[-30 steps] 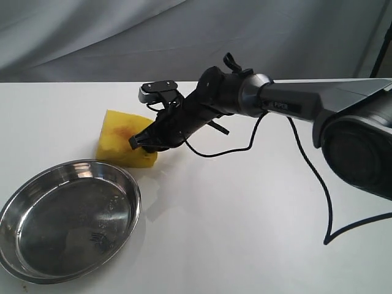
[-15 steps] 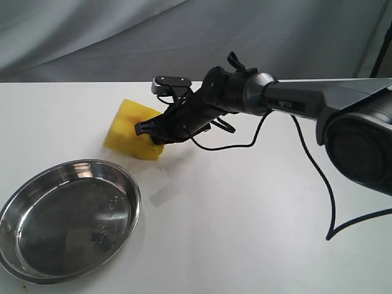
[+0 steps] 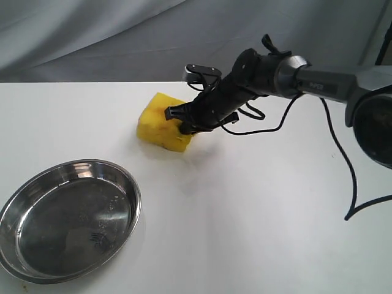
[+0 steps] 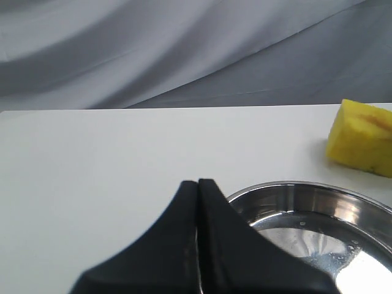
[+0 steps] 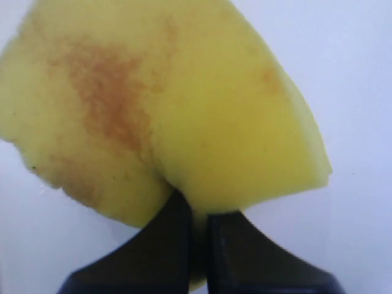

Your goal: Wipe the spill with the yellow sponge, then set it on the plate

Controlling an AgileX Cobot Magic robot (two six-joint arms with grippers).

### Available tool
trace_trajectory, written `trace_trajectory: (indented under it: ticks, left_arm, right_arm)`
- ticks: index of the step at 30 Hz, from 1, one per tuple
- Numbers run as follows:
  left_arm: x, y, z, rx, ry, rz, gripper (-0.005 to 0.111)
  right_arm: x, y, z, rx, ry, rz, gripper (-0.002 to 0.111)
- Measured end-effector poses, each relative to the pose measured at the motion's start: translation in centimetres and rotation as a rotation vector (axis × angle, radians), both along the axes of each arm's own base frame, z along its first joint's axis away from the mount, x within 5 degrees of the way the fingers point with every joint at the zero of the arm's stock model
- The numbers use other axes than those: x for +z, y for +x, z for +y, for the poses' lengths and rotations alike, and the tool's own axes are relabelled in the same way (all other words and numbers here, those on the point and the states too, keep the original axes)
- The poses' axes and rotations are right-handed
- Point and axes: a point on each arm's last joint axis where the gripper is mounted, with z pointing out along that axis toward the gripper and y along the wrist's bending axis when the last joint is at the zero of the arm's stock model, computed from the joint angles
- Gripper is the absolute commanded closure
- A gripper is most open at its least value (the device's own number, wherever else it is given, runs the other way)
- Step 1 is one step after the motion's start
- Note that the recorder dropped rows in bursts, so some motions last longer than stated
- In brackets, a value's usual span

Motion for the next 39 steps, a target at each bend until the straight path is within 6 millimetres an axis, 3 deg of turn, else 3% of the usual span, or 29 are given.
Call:
trace_trajectory:
  ticks: [3, 9, 14, 19, 26, 30, 39]
  left_arm:
    - [0.0, 0.0, 0.0, 0.000, 0.000, 0.000, 0.107]
    - [0.0, 0.0, 0.0, 0.000, 0.000, 0.000, 0.107]
    - [0.0, 0.0, 0.0, 0.000, 0.000, 0.000, 0.107]
    - [0.0, 0.0, 0.0, 0.000, 0.000, 0.000, 0.107]
    - [0.0, 0.0, 0.0, 0.000, 0.000, 0.000, 0.107]
    - [0.0, 0.0, 0.0, 0.000, 0.000, 0.000, 0.107]
    - [0.0, 0.0, 0.0, 0.000, 0.000, 0.000, 0.107]
  right_arm:
    - [2.2, -0.2, -0.2, 0.048, -0.008, -0.042, 0.108]
    - [8.8, -1.5, -0.5, 0.115, 0.018, -0.136, 0.108]
    - [11.1, -2.3, -0.8, 0.150, 0.019, -0.162, 0.108]
    - [9.7, -1.5, -1.2, 0.130, -0.058, -0.185, 0.108]
    - [3.4, -0.5, -1.3, 0.111, -0.154, -0.080, 0.108]
    - [0.9, -0.4, -1.3, 0.116, -0.175, -0.032, 0.108]
    - [0.5, -2.0, -1.3, 0.260, -0.159, 0.112, 0.108]
